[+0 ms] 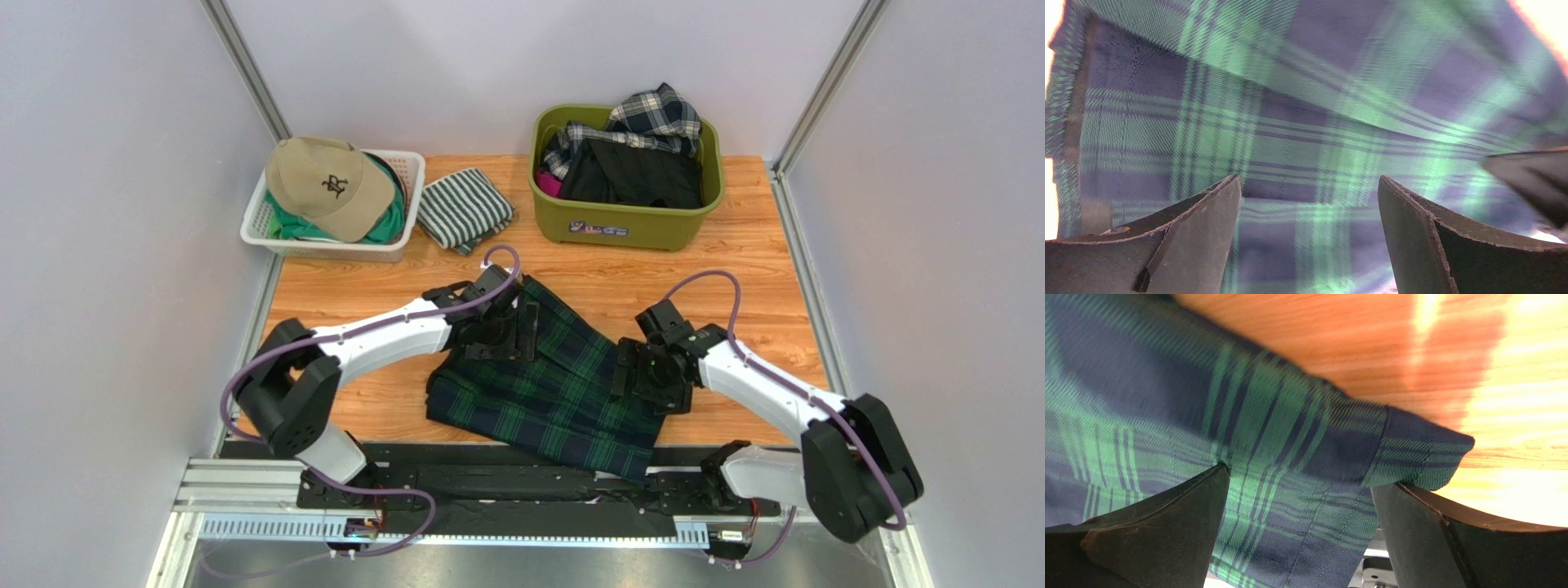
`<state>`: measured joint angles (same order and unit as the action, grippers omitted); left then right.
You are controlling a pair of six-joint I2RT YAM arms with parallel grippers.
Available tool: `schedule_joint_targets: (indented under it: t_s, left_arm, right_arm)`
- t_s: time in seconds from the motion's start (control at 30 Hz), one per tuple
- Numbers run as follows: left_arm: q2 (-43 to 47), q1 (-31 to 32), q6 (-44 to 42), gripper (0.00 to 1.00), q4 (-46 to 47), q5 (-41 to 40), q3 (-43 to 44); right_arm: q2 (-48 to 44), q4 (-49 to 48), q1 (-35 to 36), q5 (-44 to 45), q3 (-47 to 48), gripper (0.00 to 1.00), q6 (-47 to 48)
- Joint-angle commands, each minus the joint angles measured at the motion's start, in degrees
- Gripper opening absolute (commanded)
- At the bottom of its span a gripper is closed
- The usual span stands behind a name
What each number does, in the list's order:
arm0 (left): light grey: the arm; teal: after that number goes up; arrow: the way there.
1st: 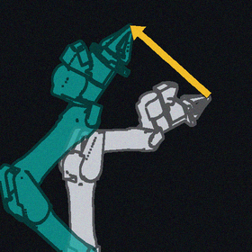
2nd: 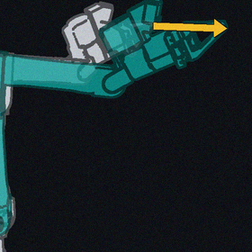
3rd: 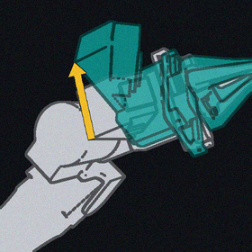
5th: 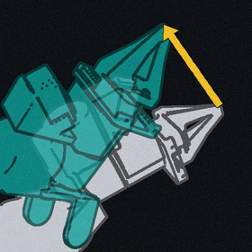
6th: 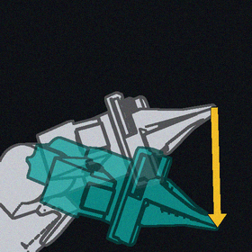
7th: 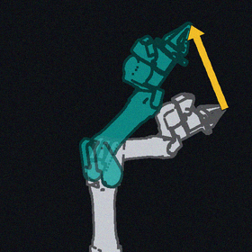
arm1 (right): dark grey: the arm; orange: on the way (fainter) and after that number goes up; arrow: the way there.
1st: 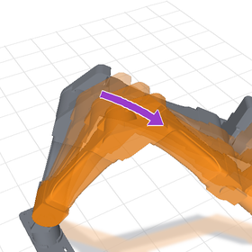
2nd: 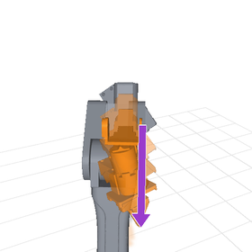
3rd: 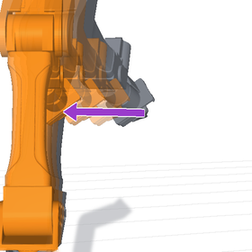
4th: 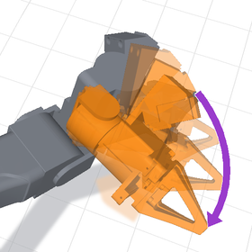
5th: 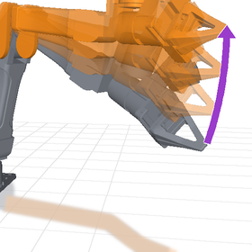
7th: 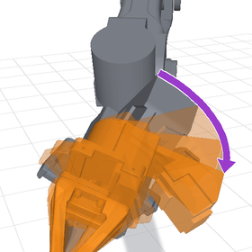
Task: Fold and stack the skirts
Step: Fold the skirt at the center of the board.
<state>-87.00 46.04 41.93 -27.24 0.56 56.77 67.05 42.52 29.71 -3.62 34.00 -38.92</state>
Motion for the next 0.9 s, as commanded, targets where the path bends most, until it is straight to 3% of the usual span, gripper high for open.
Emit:
schedule_joint_targets:
  t_s: [0.0,0.23,0.37,0.47,0.6,0.73,0.87]
  left_arm:
    - [-4.4,-2.6,-1.7,0.9,2.0,3.7,-1.9]
    - [-7.7,-6.3,0.3,0.89,7.4,7.7,-6.0]
    - [-5.6,-6.7,0.7,0.89,7.5,8.7,-6.0]
    - [-2.5,-6.7,0.2,0.89,7.8,10.1,-5.3]
    - [3.4,-6.6,-1.7,0.89,3.7,7.2,-3.7]
    - [9.0,-6.7,-2.5,0.9,-0.8,1.1,-3.9]
    - [14.4,-6.4,-3.3,0.91,-1.8,2.8,-5.3]
  right_arm:
    - [6.2,-12.4,-3.4,0.5,1.7,0.96,2.3]
    - [20.6,-19.7,-10.0,-1.8,11.0,0.95,8.3]
    - [29.3,-20.1,-12.7,-1.4,19.5,0.95,14.8]
    - [30.9,-18.4,-12.8,0.0,25.6,0.95,18.3]
    - [23.4,-14.2,-12.6,1.2,26.7,0.94,20.4]
    - [13.1,-10.3,-12.5,6.8,21.2,0.96,19.1]
    - [7.1,-4.0,-12.8,9.1,17.4,0.96,16.6]
